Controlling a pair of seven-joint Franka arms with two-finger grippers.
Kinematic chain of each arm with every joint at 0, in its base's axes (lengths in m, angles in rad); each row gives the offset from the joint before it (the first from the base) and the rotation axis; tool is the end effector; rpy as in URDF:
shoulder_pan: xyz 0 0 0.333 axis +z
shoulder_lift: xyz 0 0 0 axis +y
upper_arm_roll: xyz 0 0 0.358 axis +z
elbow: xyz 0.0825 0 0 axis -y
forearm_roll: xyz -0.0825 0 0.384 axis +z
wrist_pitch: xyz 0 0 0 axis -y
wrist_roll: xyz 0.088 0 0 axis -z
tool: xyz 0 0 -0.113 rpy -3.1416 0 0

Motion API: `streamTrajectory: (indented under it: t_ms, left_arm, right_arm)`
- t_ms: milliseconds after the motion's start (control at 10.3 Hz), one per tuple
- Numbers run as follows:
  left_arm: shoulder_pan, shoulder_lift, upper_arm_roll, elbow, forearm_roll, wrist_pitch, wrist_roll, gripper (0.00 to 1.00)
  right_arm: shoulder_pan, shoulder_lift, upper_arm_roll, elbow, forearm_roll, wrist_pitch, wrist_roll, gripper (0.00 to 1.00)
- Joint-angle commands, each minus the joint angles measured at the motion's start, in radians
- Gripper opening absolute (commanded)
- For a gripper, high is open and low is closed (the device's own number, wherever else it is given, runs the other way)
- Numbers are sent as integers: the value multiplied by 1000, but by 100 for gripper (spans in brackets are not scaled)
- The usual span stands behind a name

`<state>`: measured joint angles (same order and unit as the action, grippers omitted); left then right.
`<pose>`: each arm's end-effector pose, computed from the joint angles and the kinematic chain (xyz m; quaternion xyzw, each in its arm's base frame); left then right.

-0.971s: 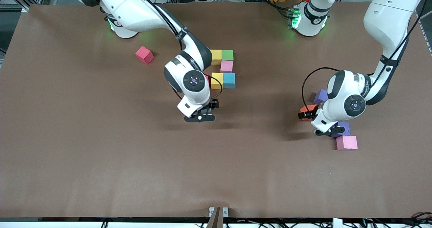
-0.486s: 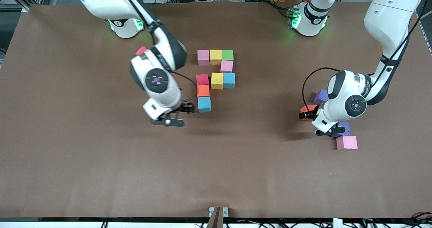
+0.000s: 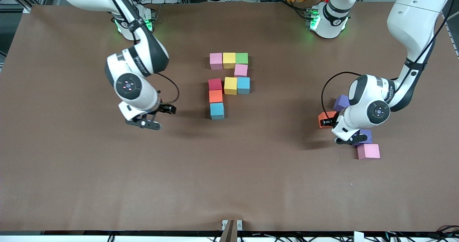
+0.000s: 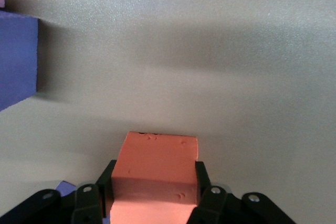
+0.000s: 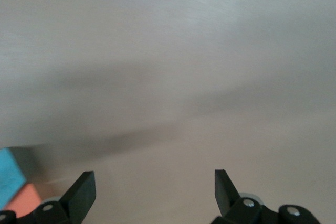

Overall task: Form number 2 with 11 blocks
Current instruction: 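Withdraw the right gripper while the left gripper carries orange toward group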

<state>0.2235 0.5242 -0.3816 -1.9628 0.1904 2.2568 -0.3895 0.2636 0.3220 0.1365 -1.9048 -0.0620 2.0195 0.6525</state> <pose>0.6085 -0.0798 0.2375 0.9935 0.0624 -0.0954 0.0022 0.5644 0.2290 0.3506 0.9887 -0.1103 -0.0856 0.0551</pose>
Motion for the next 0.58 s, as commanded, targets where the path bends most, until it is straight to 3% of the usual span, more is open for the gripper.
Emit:
streamTrajectory:
  t_ms: [0,194,291,486]
  left_arm:
    - [8,-4,-5,-5,-19,4,14,34]
    - [7,-4,-5,-2,-19,4,5,29]
    - [7,-4,-7,-2,-19,4,4,22]
    - [2,-4,-7,2,-20,3,1,20]
  right_arm:
    - [-33,-104,12,-132,1,18,45,100]
    - [-33,-100,14,-158,1,27,120,100]
    - [-35,-100,14,-172,1,28,134,100]
    - [-49,-100,14,-207,1,31,223,100]
